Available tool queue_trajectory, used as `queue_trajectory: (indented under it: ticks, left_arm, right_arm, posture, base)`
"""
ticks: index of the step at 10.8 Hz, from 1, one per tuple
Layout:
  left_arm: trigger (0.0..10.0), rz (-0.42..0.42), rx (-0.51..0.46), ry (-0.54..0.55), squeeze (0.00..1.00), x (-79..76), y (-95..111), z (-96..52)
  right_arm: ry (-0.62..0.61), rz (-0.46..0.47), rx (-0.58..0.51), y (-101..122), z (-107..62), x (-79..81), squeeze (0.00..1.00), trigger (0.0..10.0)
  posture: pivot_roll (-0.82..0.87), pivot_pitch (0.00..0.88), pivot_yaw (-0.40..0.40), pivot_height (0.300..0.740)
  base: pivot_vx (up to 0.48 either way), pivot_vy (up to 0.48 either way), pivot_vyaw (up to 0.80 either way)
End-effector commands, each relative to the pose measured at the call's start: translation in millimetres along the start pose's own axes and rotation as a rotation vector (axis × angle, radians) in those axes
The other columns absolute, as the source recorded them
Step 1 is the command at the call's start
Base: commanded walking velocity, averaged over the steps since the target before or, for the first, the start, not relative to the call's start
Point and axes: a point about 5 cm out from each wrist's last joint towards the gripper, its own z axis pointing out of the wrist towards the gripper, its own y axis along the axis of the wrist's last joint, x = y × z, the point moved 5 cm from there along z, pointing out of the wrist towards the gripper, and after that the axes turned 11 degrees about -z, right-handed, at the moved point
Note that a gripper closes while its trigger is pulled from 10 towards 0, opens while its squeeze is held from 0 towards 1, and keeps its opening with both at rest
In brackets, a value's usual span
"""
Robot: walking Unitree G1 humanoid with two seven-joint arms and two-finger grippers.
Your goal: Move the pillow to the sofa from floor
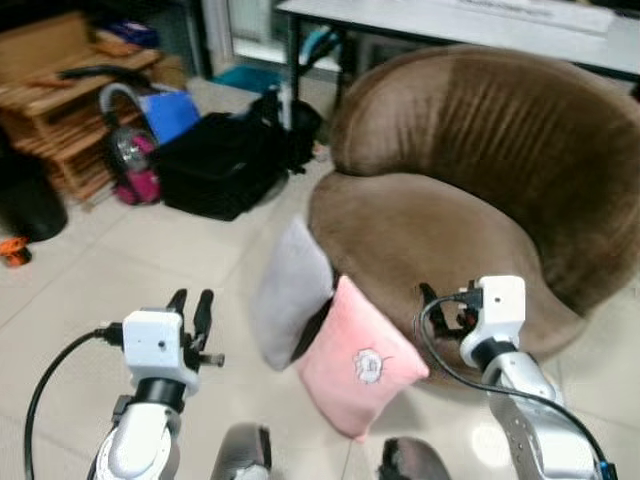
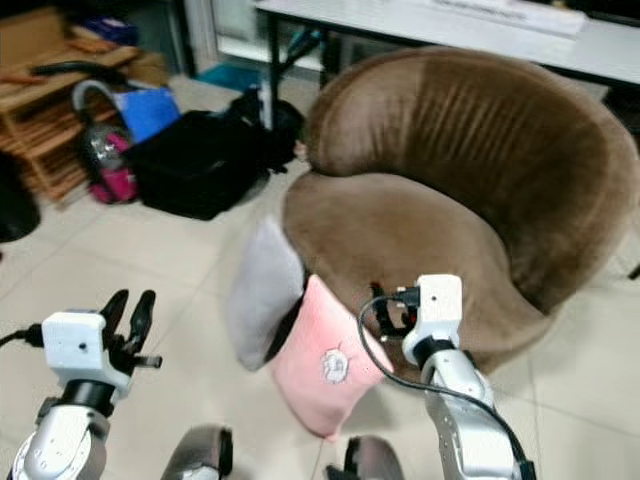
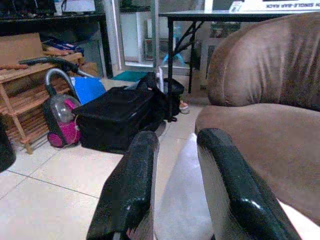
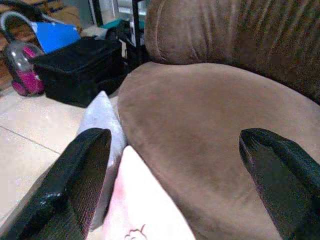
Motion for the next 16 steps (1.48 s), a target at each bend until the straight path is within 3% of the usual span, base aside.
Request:
queue_trajectory:
  ticks: [1,11,16]
  left_arm:
    - [10.0,0.000,0.001,0.002,0.00,0.7,0.5,-0.8]
    - [10.0,-0.004,0.008,0.003,0.00,0.4,-0.7,-0.5]
    - [10.0,0.027,0.005,-0.005,0.00,-1.2,-0.9,-0.4]
  right_arm:
    - [-0.003,-0.003,-0.007,3.1,1.2,-0.7,0.00,10.0]
    - [-0.011,-0.004,-0.002,2.3,1.8,-1.9,0.00,10.0]
    - [-0.017,-0.002,0.002,1.2,0.5,-3.2,0.00,10.0]
  posture:
    - [0.12,0.000,-0.038,0.637]
    - [0.12,0.000,-0.039,0.637]
    - [0.12,0.000,-0.036,0.637]
  base:
    - [0.322,0.000,0.00]
    - [0.308,0.000,0.00]
    - [0.000,0.000,0.00]
